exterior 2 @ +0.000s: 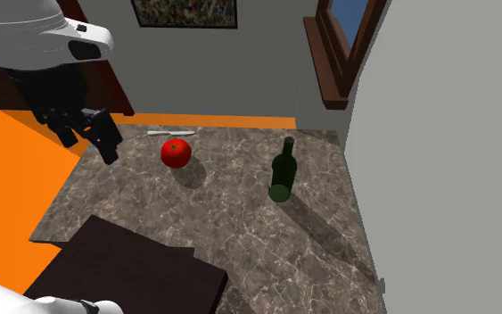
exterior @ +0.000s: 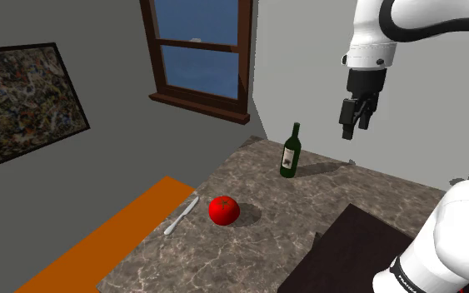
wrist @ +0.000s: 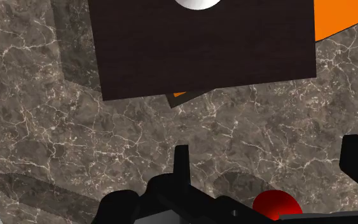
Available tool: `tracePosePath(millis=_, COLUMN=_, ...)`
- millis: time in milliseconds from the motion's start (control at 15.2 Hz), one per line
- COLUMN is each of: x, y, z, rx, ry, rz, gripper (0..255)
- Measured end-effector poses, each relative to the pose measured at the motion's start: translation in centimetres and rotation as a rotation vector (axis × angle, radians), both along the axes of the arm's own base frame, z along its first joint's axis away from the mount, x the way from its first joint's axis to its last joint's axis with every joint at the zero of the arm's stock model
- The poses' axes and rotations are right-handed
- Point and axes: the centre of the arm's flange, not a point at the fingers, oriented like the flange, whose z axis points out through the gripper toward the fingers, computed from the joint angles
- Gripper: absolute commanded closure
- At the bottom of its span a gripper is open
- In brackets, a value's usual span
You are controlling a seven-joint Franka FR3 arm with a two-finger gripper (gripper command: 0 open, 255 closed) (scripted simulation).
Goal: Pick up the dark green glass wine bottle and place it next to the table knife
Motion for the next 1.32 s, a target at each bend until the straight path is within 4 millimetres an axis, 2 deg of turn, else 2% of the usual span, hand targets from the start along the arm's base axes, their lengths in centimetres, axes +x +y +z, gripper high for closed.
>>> tracePosePath(millis=132, x=0.4, y=-0.3, z=-0.3, rx=-0.001, ry=-0.003, rz=-0.003, gripper=0)
tracePosePath(millis=396, x=3.4, y=-2.5, z=-2.6, rx=-0.010, ry=-0.025, rz=-0.025, gripper=0)
tracePosePath(millis=1320, x=14.3, y=-12.7, z=-10.6, rx=-0.045, ry=-0.124, rz=-0.111, gripper=0)
